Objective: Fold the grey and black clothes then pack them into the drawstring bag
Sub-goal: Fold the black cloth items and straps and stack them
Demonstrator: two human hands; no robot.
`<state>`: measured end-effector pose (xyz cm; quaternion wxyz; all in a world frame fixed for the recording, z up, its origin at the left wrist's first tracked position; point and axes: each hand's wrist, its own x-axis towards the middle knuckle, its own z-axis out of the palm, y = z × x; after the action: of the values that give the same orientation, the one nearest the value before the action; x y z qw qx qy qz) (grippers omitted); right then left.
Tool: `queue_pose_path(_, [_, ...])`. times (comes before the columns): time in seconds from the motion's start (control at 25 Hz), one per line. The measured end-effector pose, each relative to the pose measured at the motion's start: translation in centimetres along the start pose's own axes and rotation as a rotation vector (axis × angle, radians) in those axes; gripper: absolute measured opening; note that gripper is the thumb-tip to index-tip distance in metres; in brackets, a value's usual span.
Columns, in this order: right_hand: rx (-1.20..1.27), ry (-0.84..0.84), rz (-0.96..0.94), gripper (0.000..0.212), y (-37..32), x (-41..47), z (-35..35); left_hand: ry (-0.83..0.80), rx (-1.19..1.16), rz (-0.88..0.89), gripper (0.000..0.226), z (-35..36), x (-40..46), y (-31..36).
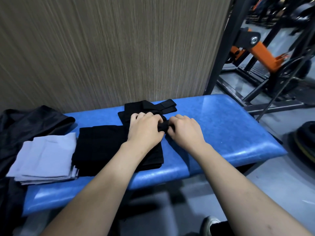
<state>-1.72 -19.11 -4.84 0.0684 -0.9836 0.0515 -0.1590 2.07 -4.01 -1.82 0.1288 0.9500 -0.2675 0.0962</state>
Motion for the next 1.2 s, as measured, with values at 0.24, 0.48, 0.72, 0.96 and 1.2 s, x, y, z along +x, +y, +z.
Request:
queue_pose_path(0.24, [0.092, 0.062, 0.063, 0.014, 4.3, -2.8, -3.0, -0.027, -0.023, 0.086, 0.024, 0.7, 0.2, 3.8])
queue_pose_path(0.48, [0.14, 0.187, 0.106, 0.013, 7.6, -5.0, -4.9, -0.058, -0.152, 0.12, 0.019, 1.2, 0.7, 8.1])
queue_pose_path(0.72, [0.579, 0.243, 0.258, 0.02, 10.5, -6.2, -6.1, -0.087, -0.523, 0.021, 0.013, 1.5, 1.7, 10.8])
queue_pose_path(0.96, [0.848, -0.099, 0.464, 0.03, 12.5, -6.9, -4.4, 0.004, -0.989, -0.118, 0.026, 3.1, 4.6, 10.3])
queue_pose_path(1.2, [0.322, -0.224, 0.153, 0.045, 10.6, -5.7, -2.9, -0.121, -1.1, 0.029, 0.013, 4.0, 6.0, 12.1])
